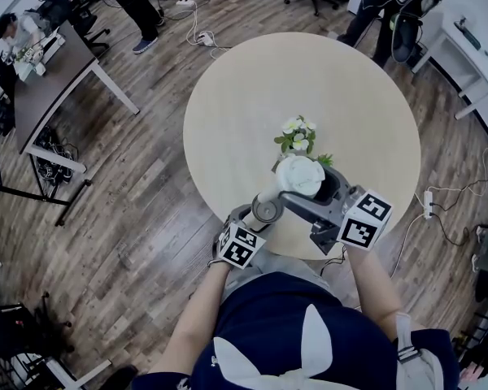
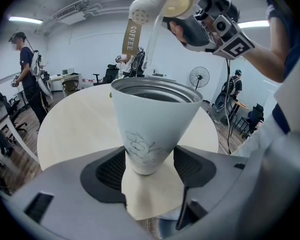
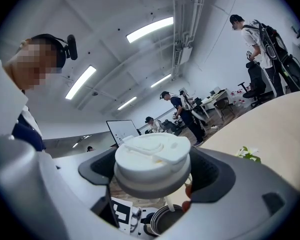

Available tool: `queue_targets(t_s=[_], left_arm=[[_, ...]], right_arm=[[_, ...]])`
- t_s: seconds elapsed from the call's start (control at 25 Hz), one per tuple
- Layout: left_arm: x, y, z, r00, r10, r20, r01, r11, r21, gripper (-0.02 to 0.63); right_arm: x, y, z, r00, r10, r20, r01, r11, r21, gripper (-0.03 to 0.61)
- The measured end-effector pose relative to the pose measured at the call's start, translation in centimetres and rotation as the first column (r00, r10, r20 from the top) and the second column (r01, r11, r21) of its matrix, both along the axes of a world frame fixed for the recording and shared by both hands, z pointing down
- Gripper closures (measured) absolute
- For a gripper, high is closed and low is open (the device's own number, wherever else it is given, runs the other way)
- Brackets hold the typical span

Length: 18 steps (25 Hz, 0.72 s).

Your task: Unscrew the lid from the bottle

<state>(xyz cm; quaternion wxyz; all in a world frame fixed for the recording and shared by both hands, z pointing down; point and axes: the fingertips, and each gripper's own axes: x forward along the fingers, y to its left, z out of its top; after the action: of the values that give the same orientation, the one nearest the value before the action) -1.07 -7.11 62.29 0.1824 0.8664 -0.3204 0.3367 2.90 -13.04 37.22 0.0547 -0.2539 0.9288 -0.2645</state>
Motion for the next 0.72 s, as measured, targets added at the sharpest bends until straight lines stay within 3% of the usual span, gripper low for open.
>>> queue_targets(t_s=[0.72], left_arm=[[-0.20,0.07,0.20,1.000,-0.009,0.011,0.009,1.000,0.001,0.305]], right_arm=[[-0.34,0.60,0.14,1.000,-0.015,-0.009,0.015,1.000,0.013,0.130]])
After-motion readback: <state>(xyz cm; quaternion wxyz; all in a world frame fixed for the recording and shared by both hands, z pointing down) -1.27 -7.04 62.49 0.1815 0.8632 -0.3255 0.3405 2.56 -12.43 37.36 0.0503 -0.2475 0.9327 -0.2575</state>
